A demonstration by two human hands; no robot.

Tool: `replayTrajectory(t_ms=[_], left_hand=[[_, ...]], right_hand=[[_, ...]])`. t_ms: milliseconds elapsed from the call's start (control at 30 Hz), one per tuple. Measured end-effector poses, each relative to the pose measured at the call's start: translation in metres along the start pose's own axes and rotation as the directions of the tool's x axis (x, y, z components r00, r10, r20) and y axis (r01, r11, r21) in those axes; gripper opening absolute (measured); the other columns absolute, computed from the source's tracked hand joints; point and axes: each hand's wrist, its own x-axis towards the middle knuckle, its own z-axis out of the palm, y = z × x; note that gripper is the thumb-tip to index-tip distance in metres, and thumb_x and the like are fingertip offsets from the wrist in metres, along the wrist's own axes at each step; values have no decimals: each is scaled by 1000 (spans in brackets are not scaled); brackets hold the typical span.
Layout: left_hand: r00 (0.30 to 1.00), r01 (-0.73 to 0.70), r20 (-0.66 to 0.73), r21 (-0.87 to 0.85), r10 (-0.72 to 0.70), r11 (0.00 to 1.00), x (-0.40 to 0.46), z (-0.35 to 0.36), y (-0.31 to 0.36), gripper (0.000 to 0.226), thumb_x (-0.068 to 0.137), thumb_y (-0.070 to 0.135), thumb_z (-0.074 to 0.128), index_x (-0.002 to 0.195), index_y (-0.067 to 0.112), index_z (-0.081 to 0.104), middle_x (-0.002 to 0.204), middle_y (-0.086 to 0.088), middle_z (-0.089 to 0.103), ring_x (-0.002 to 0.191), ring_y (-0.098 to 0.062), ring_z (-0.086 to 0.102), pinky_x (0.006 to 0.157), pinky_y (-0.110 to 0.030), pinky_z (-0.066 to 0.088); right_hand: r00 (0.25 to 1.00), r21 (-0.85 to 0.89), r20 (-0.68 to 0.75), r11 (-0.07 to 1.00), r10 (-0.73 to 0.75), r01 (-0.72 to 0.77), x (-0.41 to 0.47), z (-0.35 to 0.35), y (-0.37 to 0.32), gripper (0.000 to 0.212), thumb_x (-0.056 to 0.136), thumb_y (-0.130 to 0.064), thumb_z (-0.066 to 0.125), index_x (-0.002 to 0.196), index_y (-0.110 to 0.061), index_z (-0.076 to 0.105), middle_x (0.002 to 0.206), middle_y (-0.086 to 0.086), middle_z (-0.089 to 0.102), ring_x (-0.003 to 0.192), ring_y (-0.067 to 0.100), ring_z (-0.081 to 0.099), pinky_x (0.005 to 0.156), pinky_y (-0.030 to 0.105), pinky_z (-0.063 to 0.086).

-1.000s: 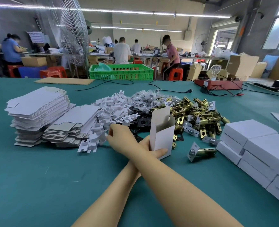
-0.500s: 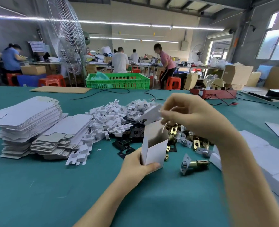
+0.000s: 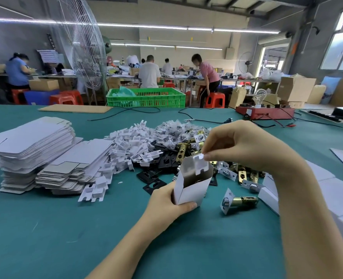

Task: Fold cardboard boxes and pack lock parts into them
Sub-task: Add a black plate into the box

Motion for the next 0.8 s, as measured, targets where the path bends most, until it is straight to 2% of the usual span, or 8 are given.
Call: replayTrajectory(t_ms=[67,133,333,667,800], left_hand=[[1000,5,4,-14,-5,1000,0,-1,0,37,74,19,84,92,46,66,91,27,70,83,7,64,65,-7,45],[1000,17,7,-36,-17,999,0,-1,0,36,75,20,84,92,46,66,89,27,70,81,7,64,63,-8,46],[999,35,9,-52,-34,998,2,0,0,36,75,21,84,94,45,65,91,23,70,83,0,65,68,-14,51],[999,29,18,-57,-28,998,1,-1,1,38,75,22,84,95,47,63,90,28,68,83,4,63,65,-10,47],[999,36,16,-62,-35,997,1,-1,1,36,74,24,85,94,46,64,90,27,68,82,4,63,64,-11,47]], right_hand=[[1000,-21,24,1000,5,-4,4,7,-2,7,77,-10,78,81,-14,73,77,-5,73,74,8,71,78,32,58],[999,-59,50,998,13,-10,8,14,-4,6,78,-10,78,80,-14,73,76,-8,73,74,5,70,78,31,58],[991,-90,123,995,49,-38,10,19,-5,6,79,-11,76,78,-15,72,72,-9,73,70,4,70,70,23,58],[975,-118,214,992,59,-34,13,23,1,5,81,-15,75,83,-19,75,77,-13,73,72,-3,67,67,9,49],[963,-136,256,989,87,-53,13,22,3,10,83,-18,73,89,-25,76,78,-22,71,75,-8,65,66,5,45]])
